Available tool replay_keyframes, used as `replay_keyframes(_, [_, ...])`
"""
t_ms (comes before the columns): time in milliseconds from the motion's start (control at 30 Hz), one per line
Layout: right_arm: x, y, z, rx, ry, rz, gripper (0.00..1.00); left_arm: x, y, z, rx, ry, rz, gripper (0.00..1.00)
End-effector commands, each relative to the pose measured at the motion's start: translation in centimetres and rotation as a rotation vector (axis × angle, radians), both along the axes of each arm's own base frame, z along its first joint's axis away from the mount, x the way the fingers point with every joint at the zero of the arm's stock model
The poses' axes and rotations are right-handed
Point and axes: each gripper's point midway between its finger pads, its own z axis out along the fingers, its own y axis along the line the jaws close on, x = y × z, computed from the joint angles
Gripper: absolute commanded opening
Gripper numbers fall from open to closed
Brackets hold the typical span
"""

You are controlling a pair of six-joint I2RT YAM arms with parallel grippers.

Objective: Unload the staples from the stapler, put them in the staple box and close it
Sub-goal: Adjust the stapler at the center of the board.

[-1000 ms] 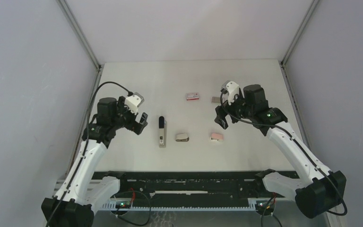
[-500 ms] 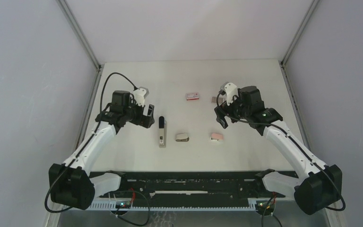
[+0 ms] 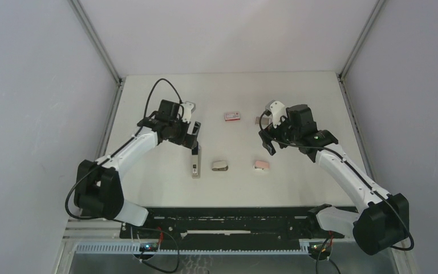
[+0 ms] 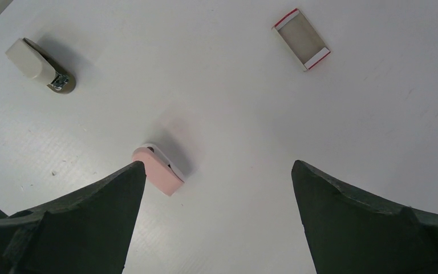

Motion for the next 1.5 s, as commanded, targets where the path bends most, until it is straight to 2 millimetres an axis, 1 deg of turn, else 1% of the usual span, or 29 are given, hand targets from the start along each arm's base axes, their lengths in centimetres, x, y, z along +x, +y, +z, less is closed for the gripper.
replay_keyframes(0, [1.1, -0.1, 0.5, -0.009, -0.052, -0.002, 1.00, 1.2, -1.5, 1.5, 0.008, -0.015, -0.005, 0.99])
replay_keyframes(200, [1.1, -0.3, 0.3, -0.021, -0.050, 0.000, 1.00, 0.8, -3.3, 0.6, 0.031, 0.025, -0.051, 0.98])
replay_keyframes(367, [1.1, -0.3, 0.2, -0.026, -0.054, 0.004, 1.00, 0.8, -3.5, -0.6, 0.054, 0.057, -0.050, 0.95])
replay_keyframes(467, [1.1, -0.3, 0.2, -0.031, -0.056, 0.007, 1.00, 0.8, -3.8, -1.0, 0.053, 0.077, -0.055, 0.91])
replay_keyframes(667, [1.1, -0.3, 0.1, -0.035, -0.054, 0.010, 1.00, 0.9, -4.3, -1.9, 0.062, 0.122, -0.070, 0.87])
replay_keyframes(867, [1.1, -0.4, 0.0, -0.041, -0.052, 0.014, 1.00, 0.6, -4.9, -2.8, 0.081, 0.155, -0.091, 0.78])
replay_keyframes(933, [1.1, -0.4, -0.1, -0.041, -0.051, 0.015, 1.00, 0.7, -4.8, -2.9, 0.092, 0.157, -0.087, 0.74])
replay_keyframes(1033, [1.0, -0.3, -0.2, -0.044, -0.046, 0.018, 1.00, 0.7, -4.6, -2.9, 0.107, 0.160, -0.084, 0.64])
replay_keyframes(1100, [1.0, -0.4, -0.3, -0.045, -0.046, 0.019, 1.00, 0.7, -4.5, -2.8, 0.112, 0.161, -0.088, 0.59])
replay_keyframes(1133, [1.0, -0.3, -0.3, -0.046, -0.045, 0.020, 1.00, 0.2, -5.3, -2.8, 0.120, 0.158, -0.114, 0.57])
replay_keyframes(1200, [1.0, -0.4, -0.2, -0.047, -0.047, 0.020, 1.00, 0.0, -5.4, -2.7, 0.129, 0.154, -0.123, 0.50])
replay_keyframes(1300, [1.0, -0.4, -0.2, -0.047, -0.050, 0.017, 1.00, -0.1, -5.4, -2.7, 0.152, 0.152, -0.131, 0.47])
replay_keyframes(1400, [1.1, -0.4, -0.1, -0.046, -0.053, 0.017, 1.00, -0.3, -5.5, -2.8, 0.168, 0.152, -0.139, 0.41])
replay_keyframes(1467, [1.0, -0.4, -0.1, -0.047, -0.051, 0.017, 1.00, -0.2, -5.5, -2.8, 0.186, 0.144, -0.141, 0.39])
